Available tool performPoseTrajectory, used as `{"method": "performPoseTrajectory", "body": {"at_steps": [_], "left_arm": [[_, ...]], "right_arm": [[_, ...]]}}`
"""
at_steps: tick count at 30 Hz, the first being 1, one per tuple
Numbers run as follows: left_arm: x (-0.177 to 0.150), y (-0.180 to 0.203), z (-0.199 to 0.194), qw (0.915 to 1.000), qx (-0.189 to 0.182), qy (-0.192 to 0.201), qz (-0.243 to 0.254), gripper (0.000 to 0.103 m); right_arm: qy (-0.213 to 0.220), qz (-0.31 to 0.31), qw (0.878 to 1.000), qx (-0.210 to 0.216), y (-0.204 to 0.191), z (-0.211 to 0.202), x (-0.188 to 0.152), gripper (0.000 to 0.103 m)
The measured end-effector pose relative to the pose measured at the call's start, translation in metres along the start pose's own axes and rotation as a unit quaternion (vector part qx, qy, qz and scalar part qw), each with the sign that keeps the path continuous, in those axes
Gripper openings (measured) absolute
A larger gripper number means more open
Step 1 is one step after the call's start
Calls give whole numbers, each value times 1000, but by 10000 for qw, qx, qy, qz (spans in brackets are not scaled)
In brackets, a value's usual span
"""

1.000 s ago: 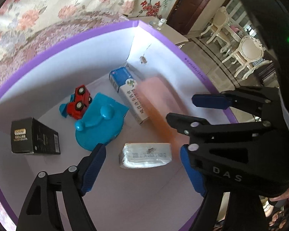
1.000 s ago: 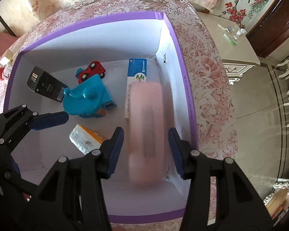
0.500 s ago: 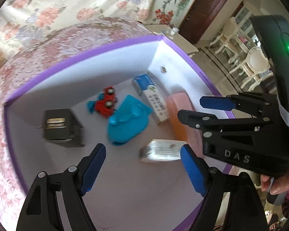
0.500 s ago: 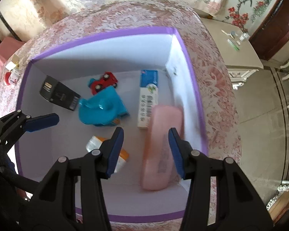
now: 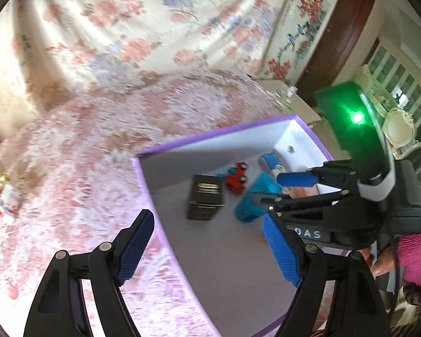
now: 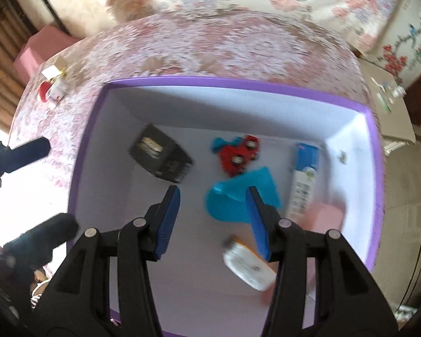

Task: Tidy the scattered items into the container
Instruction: 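Withdraw both tools from the purple box toward the red heart and white box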

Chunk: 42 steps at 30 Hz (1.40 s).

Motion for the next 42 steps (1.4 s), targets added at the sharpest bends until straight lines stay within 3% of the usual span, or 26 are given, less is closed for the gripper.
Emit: {"method": "performPoseTrajectory", "body": {"at_steps": [9, 14, 23, 28, 32, 42], "left_arm": [[-21, -71, -18, 9971, 247, 107, -717, 81], [-39, -109, -23, 9936, 367, 111, -1065, 81], [-73, -204, -23, 9829, 460, -26, -1784, 81], [-85, -258, -24, 9783, 503, -126, -2006, 83], [-94, -301, -25, 9750, 496, -200, -2158, 85], [-111, -386, -20, 9730, 573, -448, -2190, 90]], "right_arm": [[-66, -524, 9986, -28, -51, 12, 13, 53], [-19, -714, 9962, -504, -61, 22, 25, 57], [167, -370, 9974, -592, -72, 3, 41, 57], [545, -136, 9955, -767, -91, -22, 56, 57], [596, -165, 9959, -663, -125, -27, 71, 60], [140, -661, 9972, -321, -250, 26, 107, 60]]}}
Point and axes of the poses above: each gripper's, at about its wrist camera, not at the fingertips, and z roughly the way its jaws point, y to its right, x to its top, the point moved 10 cm from there along z, roughly the way its jaws point, and after that the axes turned 12 degrees about -y, right-handed, at the moved point
